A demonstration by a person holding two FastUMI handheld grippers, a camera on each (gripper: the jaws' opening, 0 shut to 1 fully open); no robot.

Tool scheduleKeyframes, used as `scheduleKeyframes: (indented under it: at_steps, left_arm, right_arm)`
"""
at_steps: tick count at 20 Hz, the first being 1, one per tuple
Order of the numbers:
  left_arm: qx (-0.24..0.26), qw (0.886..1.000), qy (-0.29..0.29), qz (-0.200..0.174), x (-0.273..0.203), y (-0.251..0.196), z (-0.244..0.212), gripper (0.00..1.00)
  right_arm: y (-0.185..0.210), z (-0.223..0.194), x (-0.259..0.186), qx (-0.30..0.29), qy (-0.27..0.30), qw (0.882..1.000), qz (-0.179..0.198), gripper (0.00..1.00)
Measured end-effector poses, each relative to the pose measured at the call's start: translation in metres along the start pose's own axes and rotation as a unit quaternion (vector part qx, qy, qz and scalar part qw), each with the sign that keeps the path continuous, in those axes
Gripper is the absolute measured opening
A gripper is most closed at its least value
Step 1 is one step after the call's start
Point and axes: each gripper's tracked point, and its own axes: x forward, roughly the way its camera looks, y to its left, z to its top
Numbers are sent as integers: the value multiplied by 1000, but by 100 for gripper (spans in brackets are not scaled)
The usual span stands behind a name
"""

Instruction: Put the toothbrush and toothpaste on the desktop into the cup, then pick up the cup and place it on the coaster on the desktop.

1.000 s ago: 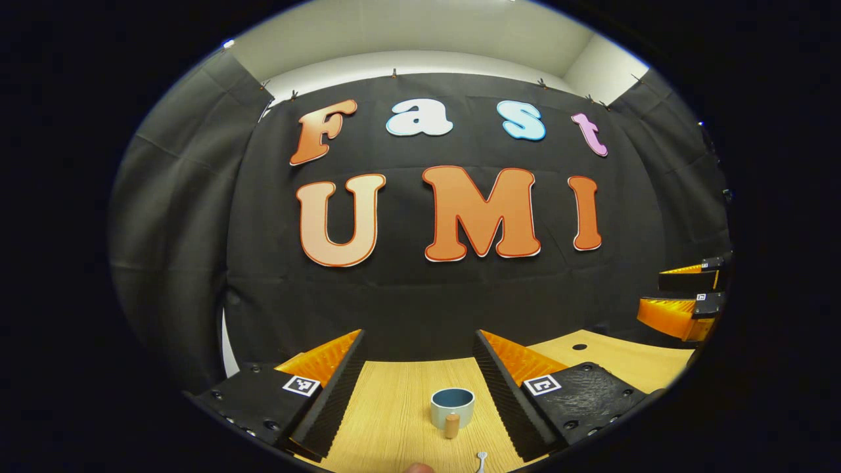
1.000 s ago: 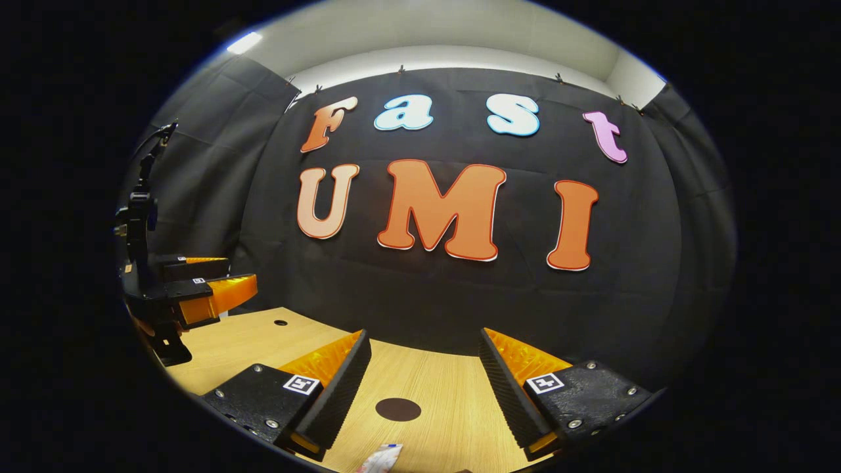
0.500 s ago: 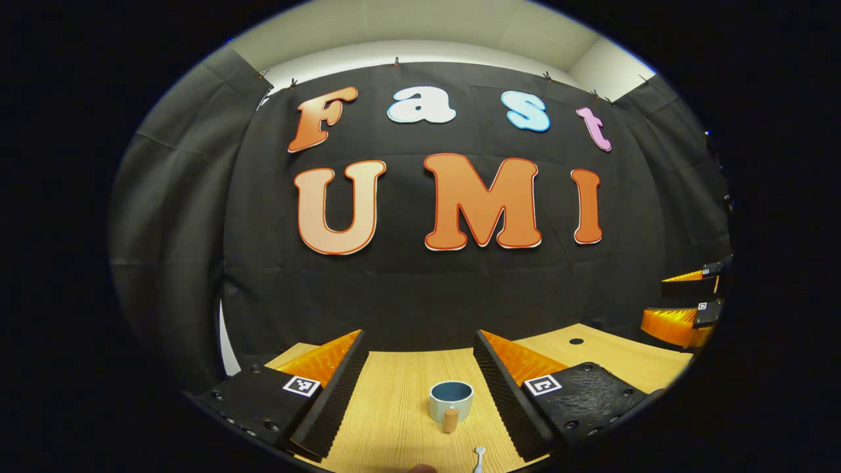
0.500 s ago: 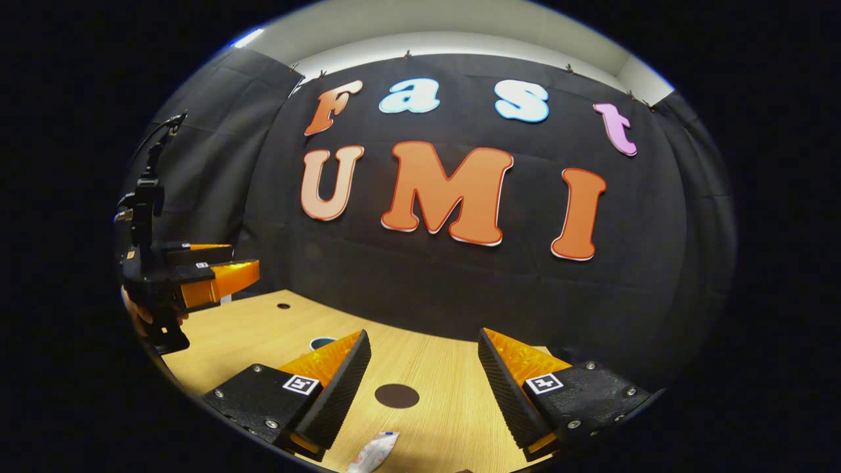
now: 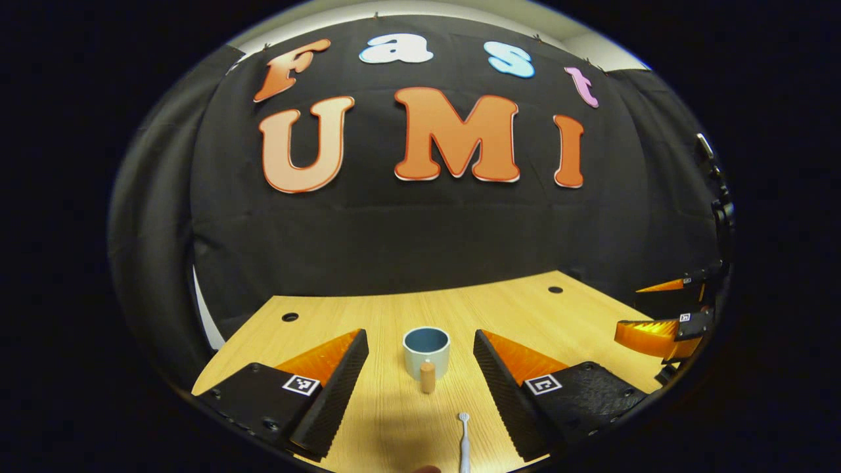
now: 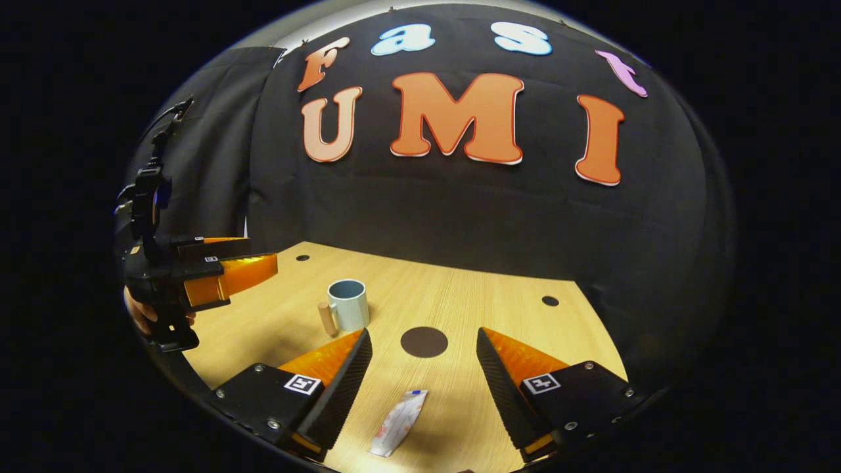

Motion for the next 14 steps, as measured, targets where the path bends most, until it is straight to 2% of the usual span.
scheduleKeyframes:
  at_steps: [4, 7, 14]
  left_arm:
    - [3, 997, 78, -27, 15, -15, -45, 97]
    - [-6, 988, 150, -34, 14, -23, -89, 98]
    - [-45, 956, 282, -67, 8, -38, -135, 98]
  right_arm:
    - [9, -30, 7, 27, 57, 998, 19, 92]
    - [14, -46, 12, 32, 93, 995, 25, 92]
    - [18, -93, 25, 21, 166, 986, 28, 90]
